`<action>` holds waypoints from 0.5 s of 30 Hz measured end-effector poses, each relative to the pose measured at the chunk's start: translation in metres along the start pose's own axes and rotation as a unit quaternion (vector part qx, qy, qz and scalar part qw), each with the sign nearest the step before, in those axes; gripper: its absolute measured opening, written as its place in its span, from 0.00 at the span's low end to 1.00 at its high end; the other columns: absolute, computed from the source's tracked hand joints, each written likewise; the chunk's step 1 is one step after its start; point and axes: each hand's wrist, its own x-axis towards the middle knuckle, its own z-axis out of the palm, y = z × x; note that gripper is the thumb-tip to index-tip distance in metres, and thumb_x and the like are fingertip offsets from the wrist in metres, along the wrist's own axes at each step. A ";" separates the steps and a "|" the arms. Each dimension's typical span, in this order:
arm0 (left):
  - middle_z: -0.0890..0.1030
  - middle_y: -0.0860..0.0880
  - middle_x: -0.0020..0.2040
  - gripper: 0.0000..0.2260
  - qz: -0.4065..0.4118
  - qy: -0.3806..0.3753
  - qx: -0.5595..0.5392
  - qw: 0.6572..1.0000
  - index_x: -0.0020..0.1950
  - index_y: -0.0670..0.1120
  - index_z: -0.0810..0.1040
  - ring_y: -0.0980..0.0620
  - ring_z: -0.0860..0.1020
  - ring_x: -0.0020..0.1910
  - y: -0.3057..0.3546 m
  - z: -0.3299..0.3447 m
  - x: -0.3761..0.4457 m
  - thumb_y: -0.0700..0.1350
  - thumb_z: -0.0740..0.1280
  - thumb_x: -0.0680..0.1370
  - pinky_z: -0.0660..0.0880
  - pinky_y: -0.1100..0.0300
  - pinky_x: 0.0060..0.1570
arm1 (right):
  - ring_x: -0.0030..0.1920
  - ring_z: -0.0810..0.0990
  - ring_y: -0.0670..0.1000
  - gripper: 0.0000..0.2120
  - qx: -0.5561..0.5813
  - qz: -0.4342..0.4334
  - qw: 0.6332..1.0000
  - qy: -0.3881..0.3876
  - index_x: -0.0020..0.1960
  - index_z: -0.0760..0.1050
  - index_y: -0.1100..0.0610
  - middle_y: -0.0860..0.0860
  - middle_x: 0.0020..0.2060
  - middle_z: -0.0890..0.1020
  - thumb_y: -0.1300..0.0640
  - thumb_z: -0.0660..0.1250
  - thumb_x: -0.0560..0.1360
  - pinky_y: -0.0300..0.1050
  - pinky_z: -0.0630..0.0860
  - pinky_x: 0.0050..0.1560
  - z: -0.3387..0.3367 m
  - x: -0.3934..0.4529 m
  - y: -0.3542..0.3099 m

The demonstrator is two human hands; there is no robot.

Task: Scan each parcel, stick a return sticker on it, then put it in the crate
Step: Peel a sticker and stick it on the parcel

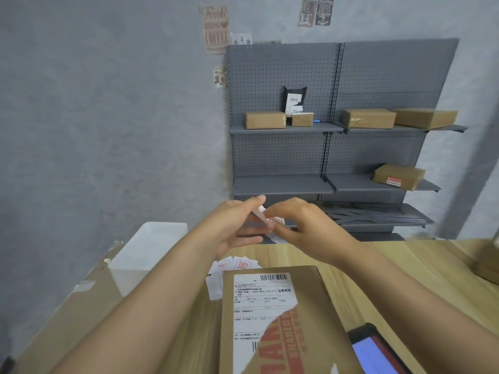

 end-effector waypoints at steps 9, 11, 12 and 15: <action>0.86 0.43 0.43 0.04 0.002 0.038 -0.040 0.998 0.52 0.42 0.77 0.48 0.85 0.43 -0.016 0.023 -0.017 0.39 0.66 0.78 0.81 0.55 0.42 | 0.44 0.78 0.48 0.11 0.247 0.286 0.925 0.032 0.42 0.77 0.54 0.54 0.47 0.84 0.46 0.68 0.75 0.42 0.72 0.46 -0.009 -0.030 0.020; 0.86 0.45 0.44 0.06 0.000 0.042 -0.024 0.999 0.53 0.42 0.78 0.49 0.85 0.43 -0.022 0.027 -0.021 0.42 0.67 0.78 0.81 0.56 0.41 | 0.42 0.76 0.49 0.12 0.284 0.291 0.914 0.002 0.39 0.75 0.55 0.58 0.46 0.84 0.48 0.67 0.76 0.47 0.72 0.47 -0.012 -0.038 0.022; 0.86 0.45 0.45 0.06 -0.001 0.050 -0.006 0.999 0.53 0.43 0.79 0.50 0.85 0.44 -0.024 0.029 -0.023 0.43 0.67 0.78 0.81 0.56 0.42 | 0.43 0.76 0.49 0.12 0.293 0.289 0.911 -0.008 0.39 0.74 0.55 0.58 0.45 0.83 0.49 0.67 0.76 0.46 0.72 0.48 -0.013 -0.042 0.022; 0.85 0.47 0.47 0.06 -0.001 0.090 0.083 0.992 0.49 0.45 0.80 0.51 0.84 0.44 -0.032 0.032 -0.029 0.46 0.69 0.76 0.82 0.57 0.42 | 0.42 0.76 0.47 0.12 0.303 0.296 0.904 -0.052 0.39 0.74 0.55 0.51 0.39 0.80 0.50 0.66 0.77 0.46 0.75 0.51 -0.015 -0.052 0.020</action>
